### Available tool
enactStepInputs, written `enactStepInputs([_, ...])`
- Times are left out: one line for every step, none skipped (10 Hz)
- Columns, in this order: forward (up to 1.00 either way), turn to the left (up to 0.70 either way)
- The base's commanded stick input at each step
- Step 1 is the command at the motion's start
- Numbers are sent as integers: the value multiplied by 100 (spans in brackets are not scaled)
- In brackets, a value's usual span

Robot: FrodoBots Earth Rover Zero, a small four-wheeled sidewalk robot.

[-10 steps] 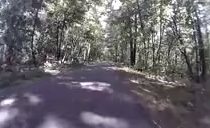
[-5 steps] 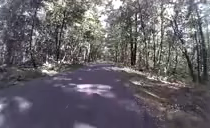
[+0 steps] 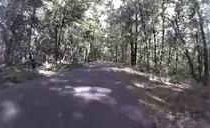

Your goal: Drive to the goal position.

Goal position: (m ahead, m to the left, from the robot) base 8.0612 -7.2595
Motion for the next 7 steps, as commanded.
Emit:
enactStepInputs([45,0])
enactStepInputs([45,0])
enactStepInputs([45,0])
enactStepInputs([45,0])
enactStepInputs([45,0])
enactStepInputs([45,0])
enactStepInputs([45,0])
